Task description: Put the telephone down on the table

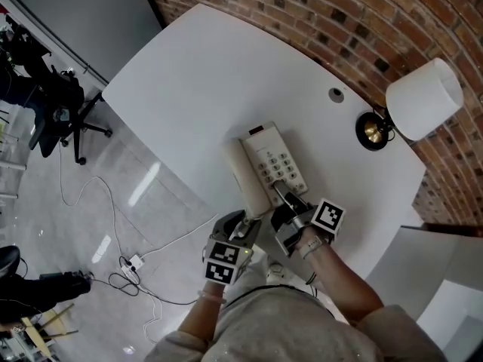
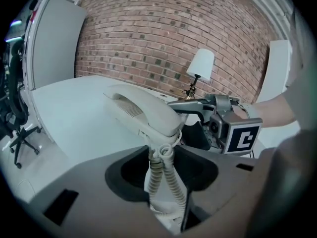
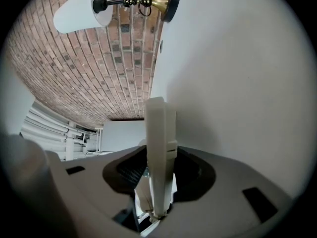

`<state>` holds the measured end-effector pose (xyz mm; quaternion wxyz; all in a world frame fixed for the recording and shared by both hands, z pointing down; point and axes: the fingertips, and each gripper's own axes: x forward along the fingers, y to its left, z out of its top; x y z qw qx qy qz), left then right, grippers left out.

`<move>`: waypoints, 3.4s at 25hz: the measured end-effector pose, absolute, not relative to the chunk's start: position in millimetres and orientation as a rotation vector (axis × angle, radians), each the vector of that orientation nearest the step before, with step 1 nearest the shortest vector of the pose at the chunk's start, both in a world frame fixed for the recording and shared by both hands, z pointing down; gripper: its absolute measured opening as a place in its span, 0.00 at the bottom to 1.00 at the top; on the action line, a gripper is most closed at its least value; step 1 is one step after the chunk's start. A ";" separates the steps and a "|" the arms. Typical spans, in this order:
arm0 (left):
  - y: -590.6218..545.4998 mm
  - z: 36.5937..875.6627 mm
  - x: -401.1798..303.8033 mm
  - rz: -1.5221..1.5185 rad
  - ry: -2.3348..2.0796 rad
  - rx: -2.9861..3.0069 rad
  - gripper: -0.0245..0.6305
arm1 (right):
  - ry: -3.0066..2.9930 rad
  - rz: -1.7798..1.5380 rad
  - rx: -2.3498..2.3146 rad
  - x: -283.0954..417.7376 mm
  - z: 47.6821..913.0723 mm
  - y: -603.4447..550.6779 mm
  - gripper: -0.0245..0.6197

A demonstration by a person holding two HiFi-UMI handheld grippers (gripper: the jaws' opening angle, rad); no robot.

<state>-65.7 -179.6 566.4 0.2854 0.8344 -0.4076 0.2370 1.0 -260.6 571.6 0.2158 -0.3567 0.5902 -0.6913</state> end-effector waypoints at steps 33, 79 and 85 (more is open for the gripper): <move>-175.2 593.7 -61.5 0.777 -1.121 2.192 0.24 | 1.683 -2.079 -1.052 17.1 589.7 -208.7 0.23; -136.9 490.4 -102.0 0.390 -1.544 2.310 0.05 | 2.608 -1.157 -1.260 71.5 488.8 -169.9 0.05; -113.2 469.7 -113.3 0.317 -1.647 2.302 0.05 | 2.794 -0.855 -1.318 76.0 465.5 -149.9 0.05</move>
